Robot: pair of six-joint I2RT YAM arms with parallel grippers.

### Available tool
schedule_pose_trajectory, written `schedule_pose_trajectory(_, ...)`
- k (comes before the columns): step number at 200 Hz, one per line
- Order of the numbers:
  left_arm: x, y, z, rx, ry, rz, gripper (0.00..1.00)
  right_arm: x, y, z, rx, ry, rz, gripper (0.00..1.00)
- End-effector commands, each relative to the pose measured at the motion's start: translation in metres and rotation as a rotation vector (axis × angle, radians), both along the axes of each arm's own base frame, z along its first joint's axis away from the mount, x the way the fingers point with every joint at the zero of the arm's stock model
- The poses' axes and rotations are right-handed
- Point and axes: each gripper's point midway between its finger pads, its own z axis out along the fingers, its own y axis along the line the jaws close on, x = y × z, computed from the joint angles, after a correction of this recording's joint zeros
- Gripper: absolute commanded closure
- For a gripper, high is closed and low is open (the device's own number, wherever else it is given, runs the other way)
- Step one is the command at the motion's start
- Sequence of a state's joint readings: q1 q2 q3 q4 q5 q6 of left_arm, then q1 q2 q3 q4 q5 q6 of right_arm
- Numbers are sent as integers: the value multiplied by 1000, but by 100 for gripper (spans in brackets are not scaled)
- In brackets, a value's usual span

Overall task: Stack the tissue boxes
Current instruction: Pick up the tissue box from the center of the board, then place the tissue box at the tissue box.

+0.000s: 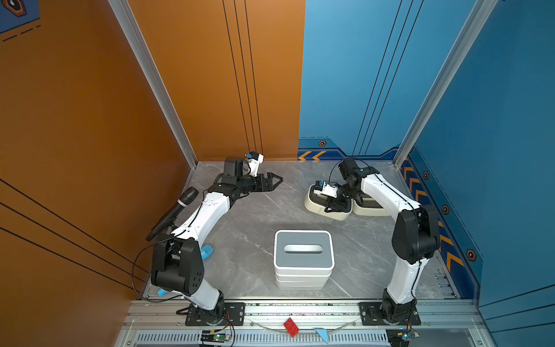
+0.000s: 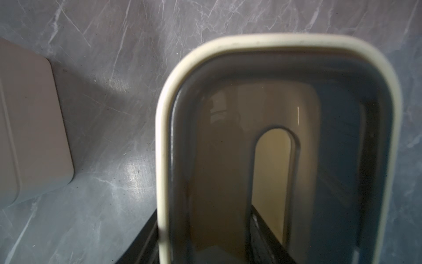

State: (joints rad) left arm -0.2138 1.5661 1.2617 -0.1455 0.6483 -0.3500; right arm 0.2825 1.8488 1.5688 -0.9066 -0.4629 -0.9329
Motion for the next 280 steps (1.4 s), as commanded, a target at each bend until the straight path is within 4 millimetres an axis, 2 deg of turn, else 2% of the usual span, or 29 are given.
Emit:
schedule_pose_trajectory(1,-13,-8,14,10,-72,-53,2,-2,10,34,105,-65,-50,77)
schedule_pose_trajectory(58,-47,-29,36,43,-162,-120,2,-26,-4,68,81,-123,-126,77)
schedule_pose_trajectory(95,-69,-12,49,-20,-168,-73,2,-36,-15,85,78,-149,-185,77)
schedule_pose_trajectory(116,-92,-6,55,-25,-172,-113,2,-40,-17,98,99,-165,-221,78)
schedule_pose_trajectory(124,-105,-6,50,-25,-133,-138,2,-43,-18,102,105,-172,-231,78)
schedule_pose_trajectory(144,-134,-6,60,-62,-140,-180,2,-52,-22,114,110,-193,-252,78)
schedule_pose_trajectory(145,-136,-6,56,-62,-129,-180,2,-52,-22,114,111,-195,-253,78)
schedule_pose_trajectory(163,-156,1,52,-78,-119,-146,2,-62,-24,128,129,-221,-262,78)
schedule_pose_trajectory(193,-186,12,57,-124,-136,-96,2,-79,-28,155,121,-256,-262,78)
schedule_pose_trajectory(239,-212,17,65,-148,-97,-90,2,-101,-22,189,123,-297,-221,78)
schedule_pose_trajectory(280,-215,17,91,-224,-38,-56,2,-110,-22,192,120,-274,-219,79)
